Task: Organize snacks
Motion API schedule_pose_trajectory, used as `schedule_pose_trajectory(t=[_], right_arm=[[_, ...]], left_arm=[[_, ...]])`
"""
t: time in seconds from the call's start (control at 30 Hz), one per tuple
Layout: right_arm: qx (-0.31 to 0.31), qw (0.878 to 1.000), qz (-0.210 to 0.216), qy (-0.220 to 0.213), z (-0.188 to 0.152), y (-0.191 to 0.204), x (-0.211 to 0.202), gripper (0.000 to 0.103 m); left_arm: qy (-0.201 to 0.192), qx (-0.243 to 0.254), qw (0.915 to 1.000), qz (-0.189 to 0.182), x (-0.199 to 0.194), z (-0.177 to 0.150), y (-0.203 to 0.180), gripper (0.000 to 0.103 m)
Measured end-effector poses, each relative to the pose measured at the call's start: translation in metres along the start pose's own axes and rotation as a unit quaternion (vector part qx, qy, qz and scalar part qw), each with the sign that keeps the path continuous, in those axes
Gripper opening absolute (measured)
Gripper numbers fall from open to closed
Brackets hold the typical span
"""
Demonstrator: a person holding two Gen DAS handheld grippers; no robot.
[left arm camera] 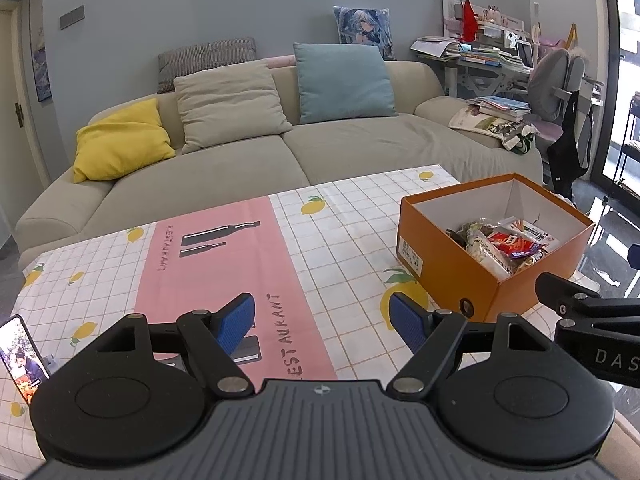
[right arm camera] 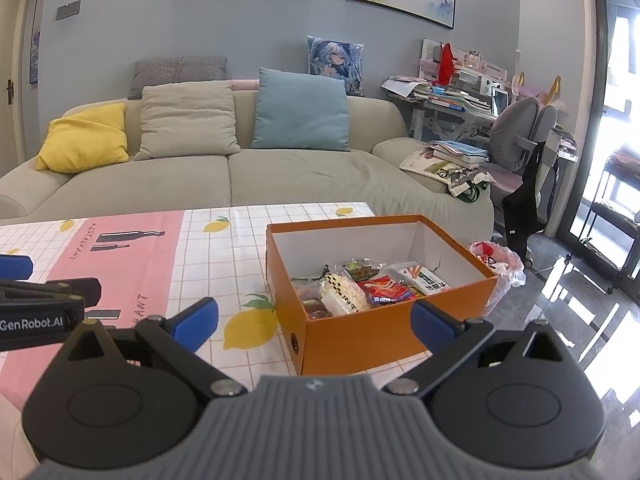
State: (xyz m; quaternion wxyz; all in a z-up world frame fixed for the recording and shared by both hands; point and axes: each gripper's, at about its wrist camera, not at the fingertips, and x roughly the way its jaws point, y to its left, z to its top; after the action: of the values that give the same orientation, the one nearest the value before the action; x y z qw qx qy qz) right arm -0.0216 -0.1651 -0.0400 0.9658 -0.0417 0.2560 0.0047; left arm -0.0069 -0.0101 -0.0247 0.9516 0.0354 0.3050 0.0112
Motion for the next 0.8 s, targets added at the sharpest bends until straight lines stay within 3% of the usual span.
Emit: schedule_pose_trajectory(t=[0.8], right_arm=[[-0.005, 1.0, 0.006, 0.006, -0.0007, -0.0023, 0.0009, 0.1]], left_arm=[[0.006, 0.002, 1.0, 0.003, 0.0033, 0.0003, -0.0007, 0.09]])
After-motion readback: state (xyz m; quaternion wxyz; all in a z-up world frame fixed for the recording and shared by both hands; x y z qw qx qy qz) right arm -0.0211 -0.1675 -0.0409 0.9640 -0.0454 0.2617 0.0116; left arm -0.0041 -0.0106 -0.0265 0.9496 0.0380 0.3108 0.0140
